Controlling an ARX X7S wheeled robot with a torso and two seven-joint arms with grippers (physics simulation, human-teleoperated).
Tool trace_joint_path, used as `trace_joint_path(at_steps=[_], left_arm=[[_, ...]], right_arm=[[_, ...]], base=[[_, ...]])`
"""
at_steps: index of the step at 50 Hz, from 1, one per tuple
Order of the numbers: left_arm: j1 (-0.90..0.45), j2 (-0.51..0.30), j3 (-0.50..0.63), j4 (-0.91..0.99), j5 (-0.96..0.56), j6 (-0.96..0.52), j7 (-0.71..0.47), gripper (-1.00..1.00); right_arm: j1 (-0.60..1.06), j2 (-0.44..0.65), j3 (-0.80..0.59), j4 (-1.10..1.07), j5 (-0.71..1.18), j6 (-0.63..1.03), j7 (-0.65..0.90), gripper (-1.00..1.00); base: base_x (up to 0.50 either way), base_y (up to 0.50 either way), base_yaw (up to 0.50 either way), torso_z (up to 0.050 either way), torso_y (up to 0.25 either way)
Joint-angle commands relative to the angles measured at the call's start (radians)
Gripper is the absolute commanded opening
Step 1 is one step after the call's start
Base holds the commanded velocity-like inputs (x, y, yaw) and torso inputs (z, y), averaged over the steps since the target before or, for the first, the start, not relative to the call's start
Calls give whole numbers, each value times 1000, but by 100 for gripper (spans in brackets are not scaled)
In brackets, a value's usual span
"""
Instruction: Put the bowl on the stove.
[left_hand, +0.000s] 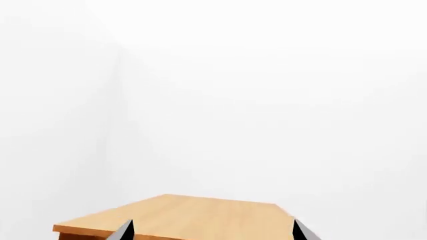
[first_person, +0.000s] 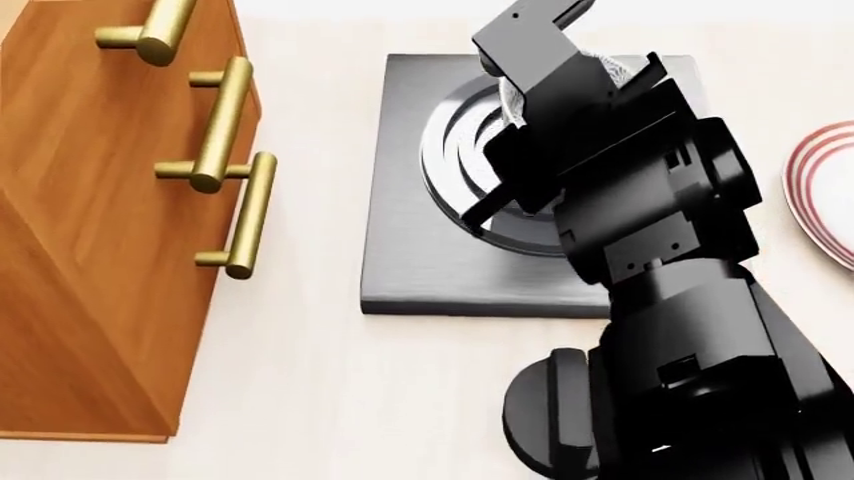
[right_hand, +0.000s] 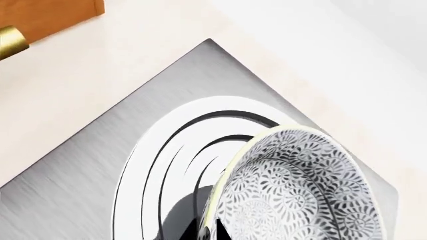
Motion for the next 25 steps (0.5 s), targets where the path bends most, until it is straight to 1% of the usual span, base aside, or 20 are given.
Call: trace_joint_path(at_steps=[1, 23, 25], left_arm=[[5, 20, -20, -1, 25, -5, 30, 100], [5, 29, -15, -3, 35, -1, 41, 100], [7, 23, -6, -4, 36, 6, 58, 100]], right_arm=[[3, -19, 24, 0, -21, -8, -18, -100], [3, -19, 24, 0, -21, -8, -18, -100], [3, -19, 24, 0, -21, -8, -18, -100]], base=[[0, 0, 0, 0, -57], [0, 0, 0, 0, 0], [0, 0, 0, 0, -43]])
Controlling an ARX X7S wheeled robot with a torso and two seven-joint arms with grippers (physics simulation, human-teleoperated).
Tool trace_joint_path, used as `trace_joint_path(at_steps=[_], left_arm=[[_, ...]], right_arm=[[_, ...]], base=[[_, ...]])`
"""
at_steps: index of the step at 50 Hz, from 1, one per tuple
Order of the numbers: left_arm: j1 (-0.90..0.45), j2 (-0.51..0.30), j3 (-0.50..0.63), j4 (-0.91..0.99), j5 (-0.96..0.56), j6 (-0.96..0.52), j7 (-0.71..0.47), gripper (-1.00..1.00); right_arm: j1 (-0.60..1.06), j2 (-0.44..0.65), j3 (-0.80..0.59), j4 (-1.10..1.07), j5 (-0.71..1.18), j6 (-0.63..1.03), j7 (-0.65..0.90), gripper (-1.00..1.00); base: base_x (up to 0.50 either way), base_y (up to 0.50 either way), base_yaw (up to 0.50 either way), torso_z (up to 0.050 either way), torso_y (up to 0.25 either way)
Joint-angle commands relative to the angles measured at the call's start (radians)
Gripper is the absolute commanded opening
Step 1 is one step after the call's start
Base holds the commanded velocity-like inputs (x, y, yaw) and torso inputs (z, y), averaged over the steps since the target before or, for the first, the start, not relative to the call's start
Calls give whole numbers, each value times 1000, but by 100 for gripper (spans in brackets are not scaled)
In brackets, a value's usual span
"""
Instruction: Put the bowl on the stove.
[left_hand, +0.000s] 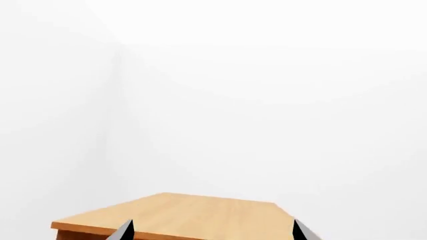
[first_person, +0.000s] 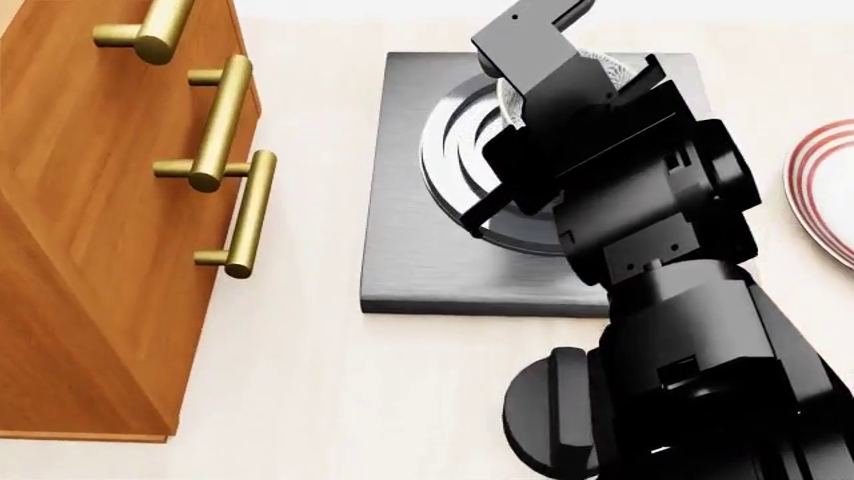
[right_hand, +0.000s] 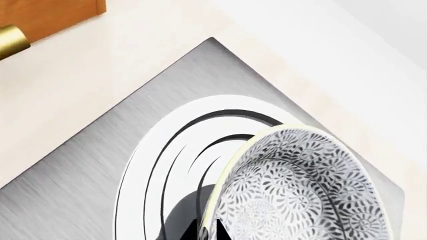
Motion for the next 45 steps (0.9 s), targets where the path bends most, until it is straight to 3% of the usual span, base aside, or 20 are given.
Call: trace_joint_path(at_steps=[1, 6, 26, 27, 43, 44, 45], left_arm=[[1, 13, -2, -2, 35, -4, 47, 100], [-9, 15, 1, -3, 34, -13, 39, 100], [-8, 22, -7, -3, 28, -8, 43, 100], [-8, 21, -5, -2, 29, -9, 43, 100], [-11, 26, -3, 0, 32, -12, 45, 100], [-13, 26, -1, 0, 31, -12, 46, 100], [-13, 26, -1, -1, 32, -13, 46, 100]], right_arm=[[4, -19, 22, 0, -24, -8, -17, -100], [4, -19, 22, 0, -24, -8, -17, -100], [4, -19, 22, 0, -24, -8, -17, -100], [4, -19, 22, 0, -24, -8, -17, 100], [4, -19, 22, 0, -24, -8, -17, 100], [-37, -55, 172, 0, -21, -12, -37, 100], [-37, -55, 180, 0, -23, -13, -38, 100]], base=[[0, 0, 0, 0, -189], [2, 0, 0, 0, -211], [0, 0, 0, 0, 0], [0, 0, 0, 0, 0], [0, 0, 0, 0, 0], [0, 0, 0, 0, 0], [0, 0, 0, 0, 0]])
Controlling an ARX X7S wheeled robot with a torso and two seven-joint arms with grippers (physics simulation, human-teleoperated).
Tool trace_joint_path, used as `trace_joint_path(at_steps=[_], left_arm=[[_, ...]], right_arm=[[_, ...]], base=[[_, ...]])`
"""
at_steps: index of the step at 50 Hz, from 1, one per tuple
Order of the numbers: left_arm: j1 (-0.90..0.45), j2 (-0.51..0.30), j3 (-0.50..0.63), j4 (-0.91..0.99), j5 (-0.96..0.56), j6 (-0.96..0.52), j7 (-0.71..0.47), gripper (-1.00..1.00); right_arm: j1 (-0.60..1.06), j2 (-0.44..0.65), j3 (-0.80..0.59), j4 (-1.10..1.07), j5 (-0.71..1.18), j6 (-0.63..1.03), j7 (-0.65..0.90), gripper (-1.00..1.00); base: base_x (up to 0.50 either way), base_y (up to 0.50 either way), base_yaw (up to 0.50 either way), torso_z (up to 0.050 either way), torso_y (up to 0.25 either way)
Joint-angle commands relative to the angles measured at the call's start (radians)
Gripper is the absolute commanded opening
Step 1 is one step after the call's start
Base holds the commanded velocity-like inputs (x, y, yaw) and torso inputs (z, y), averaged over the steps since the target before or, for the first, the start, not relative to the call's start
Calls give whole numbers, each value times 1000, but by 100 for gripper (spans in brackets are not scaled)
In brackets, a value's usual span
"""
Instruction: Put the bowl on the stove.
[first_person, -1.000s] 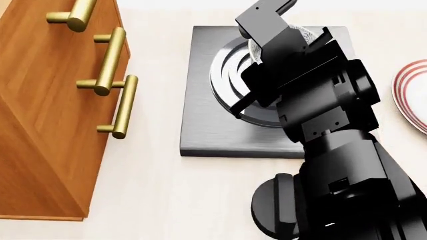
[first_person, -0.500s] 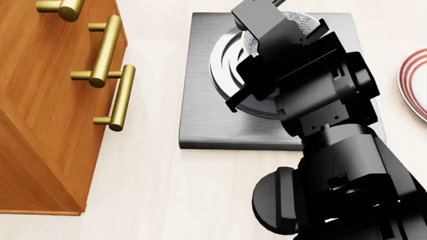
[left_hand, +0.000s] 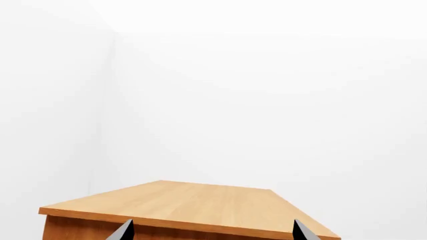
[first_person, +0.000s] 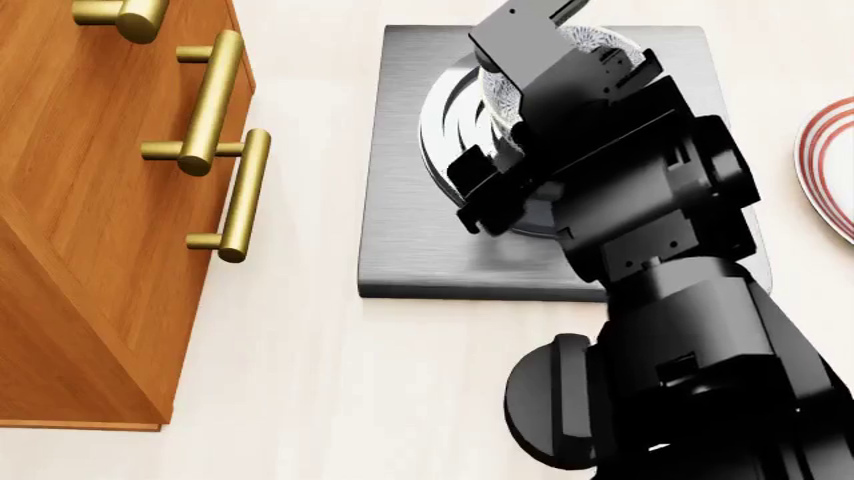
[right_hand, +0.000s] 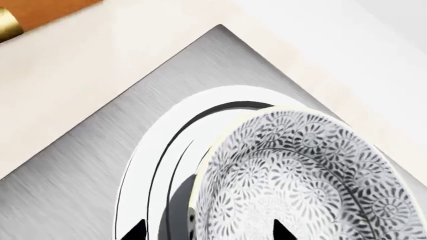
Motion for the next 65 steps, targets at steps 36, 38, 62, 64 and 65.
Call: trace_joint_path(at_steps=[36, 38, 62, 64, 65], left_arm=[[-14, 25, -13, 3, 29, -18, 30, 100], [-15, 24, -12, 3, 27, -18, 31, 100], [-22, 29, -1, 2, 29, -23, 36, 100], [-21, 32, -1, 0, 28, -18, 39, 100], [-28, 33, 7, -3, 29, -19, 40, 100]], right_arm=[[22, -23, 168, 0, -21, -148, -57, 100], [31, -21, 168, 0, -21, -157, -57, 100], [126, 18, 385, 0, 35, -366, -14, 100], [122, 23, 444, 0, 59, -390, 3, 100], [112, 28, 504, 0, 96, -414, 9, 100]], base=[[0, 0, 0, 0, 0], [0, 0, 0, 0, 0], [0, 0, 0, 0, 0], [0, 0, 0, 0, 0], [0, 0, 0, 0, 0]])
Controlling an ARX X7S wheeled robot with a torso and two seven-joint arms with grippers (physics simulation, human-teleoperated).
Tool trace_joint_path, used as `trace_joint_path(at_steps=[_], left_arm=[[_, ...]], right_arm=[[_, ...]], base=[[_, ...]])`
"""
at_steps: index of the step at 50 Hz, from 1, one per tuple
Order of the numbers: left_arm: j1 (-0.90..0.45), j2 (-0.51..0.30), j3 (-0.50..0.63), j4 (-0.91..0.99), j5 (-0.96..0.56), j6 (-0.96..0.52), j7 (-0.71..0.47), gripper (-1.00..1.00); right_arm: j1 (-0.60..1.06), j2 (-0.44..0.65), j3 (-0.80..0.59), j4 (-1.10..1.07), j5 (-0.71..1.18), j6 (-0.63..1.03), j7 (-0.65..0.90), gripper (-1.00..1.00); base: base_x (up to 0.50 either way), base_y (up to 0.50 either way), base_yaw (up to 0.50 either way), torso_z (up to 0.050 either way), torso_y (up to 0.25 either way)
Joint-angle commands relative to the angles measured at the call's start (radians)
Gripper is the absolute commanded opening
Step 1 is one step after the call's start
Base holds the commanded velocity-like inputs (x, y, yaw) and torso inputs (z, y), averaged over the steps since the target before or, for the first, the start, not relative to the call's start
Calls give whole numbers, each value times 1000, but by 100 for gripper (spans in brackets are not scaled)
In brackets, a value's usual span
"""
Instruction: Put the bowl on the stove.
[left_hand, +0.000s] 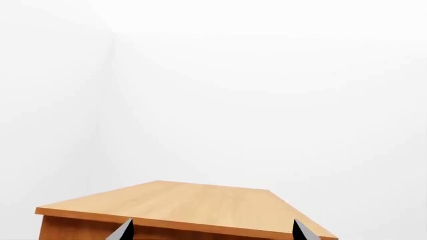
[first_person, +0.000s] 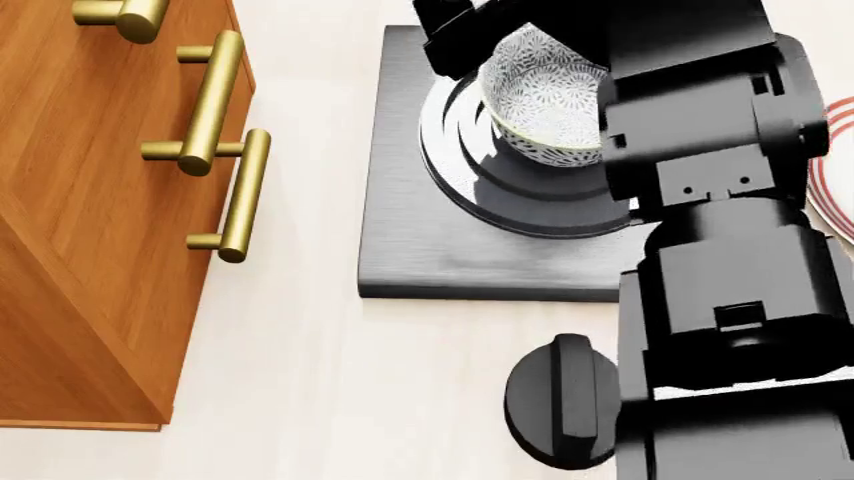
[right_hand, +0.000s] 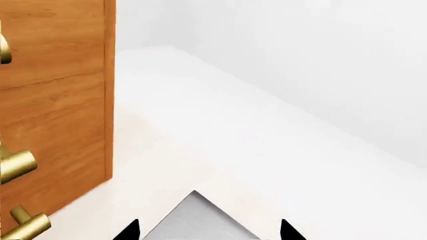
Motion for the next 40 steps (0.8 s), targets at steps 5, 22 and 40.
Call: trace_joint_path(at_steps=[5, 22, 40], left_arm=[[9, 20, -24, 1, 25, -3, 30, 100], [29, 19, -53, 14, 21, -3, 27, 100], [47, 18, -84, 19, 13, 2, 29, 100]], right_arm=[[-66, 29, 389, -1, 135, -184, 45, 100], [-487, 82, 632, -765, 351, 69, 220, 100], [-787, 60, 820, -1195, 600, 139, 228, 100]], base=[[0, 0, 0, 0, 0], [0, 0, 0, 0, 0], [0, 0, 0, 0, 0]])
